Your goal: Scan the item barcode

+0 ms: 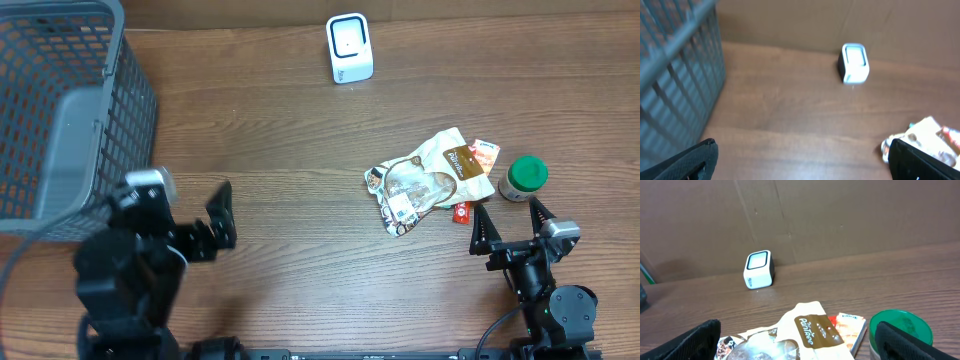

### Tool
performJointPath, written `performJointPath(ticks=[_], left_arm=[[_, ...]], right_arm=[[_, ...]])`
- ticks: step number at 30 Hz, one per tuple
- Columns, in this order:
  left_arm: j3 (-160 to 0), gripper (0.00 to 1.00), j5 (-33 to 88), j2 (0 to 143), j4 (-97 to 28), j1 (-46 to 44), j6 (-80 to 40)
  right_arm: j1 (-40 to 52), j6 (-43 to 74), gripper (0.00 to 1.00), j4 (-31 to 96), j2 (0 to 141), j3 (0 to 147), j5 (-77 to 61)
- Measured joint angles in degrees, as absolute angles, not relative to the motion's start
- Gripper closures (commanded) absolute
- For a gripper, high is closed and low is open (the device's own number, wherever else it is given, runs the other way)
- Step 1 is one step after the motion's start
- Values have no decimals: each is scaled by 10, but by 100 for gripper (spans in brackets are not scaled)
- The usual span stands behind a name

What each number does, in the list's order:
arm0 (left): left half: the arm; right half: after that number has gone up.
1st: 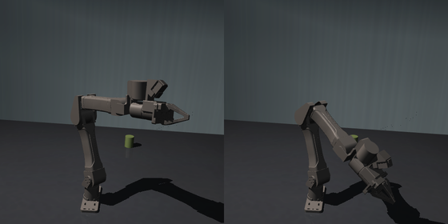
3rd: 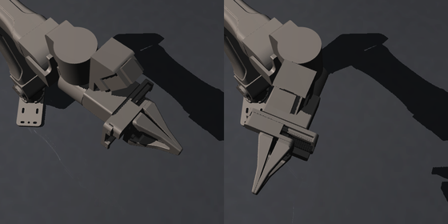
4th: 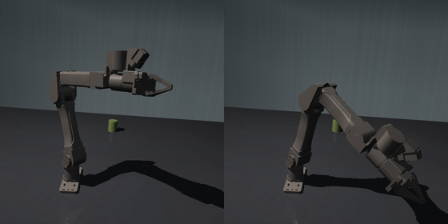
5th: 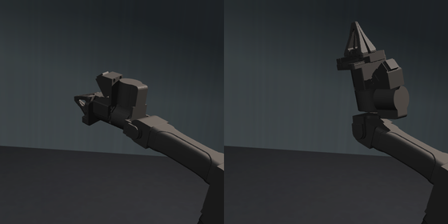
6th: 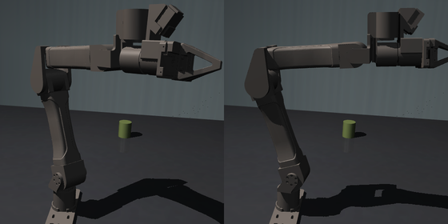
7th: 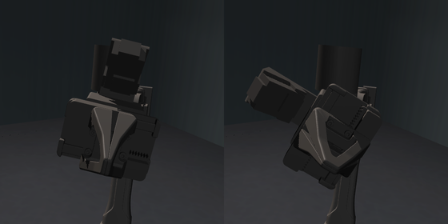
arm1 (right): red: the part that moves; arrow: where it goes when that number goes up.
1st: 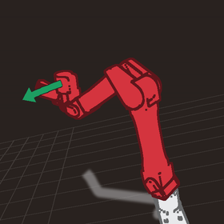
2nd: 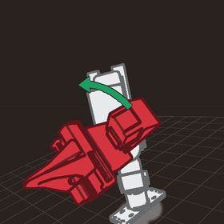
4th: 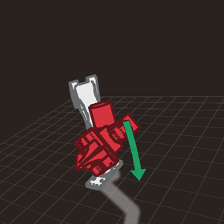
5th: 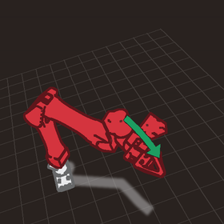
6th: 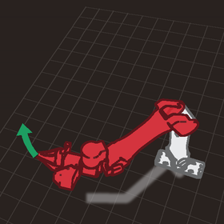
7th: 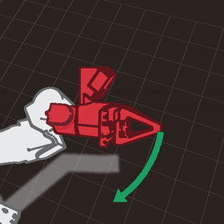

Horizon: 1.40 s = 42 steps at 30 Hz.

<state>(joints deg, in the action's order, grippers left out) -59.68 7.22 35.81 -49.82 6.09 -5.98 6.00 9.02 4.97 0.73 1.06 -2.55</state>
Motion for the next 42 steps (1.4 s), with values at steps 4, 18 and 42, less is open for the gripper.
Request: performJointPath(ticks=[4,18,42], left_arm=[[-506,0,72,286,-505,61,-60],[-342,0,94,91,-310,61,-60],[-155,0,147,9,155,41,-67]], right_arm=[[60,90,0,50,7,11,-25],[60,90,0,50,7,11,-25],[60,90,0,50,7,11,-25]])
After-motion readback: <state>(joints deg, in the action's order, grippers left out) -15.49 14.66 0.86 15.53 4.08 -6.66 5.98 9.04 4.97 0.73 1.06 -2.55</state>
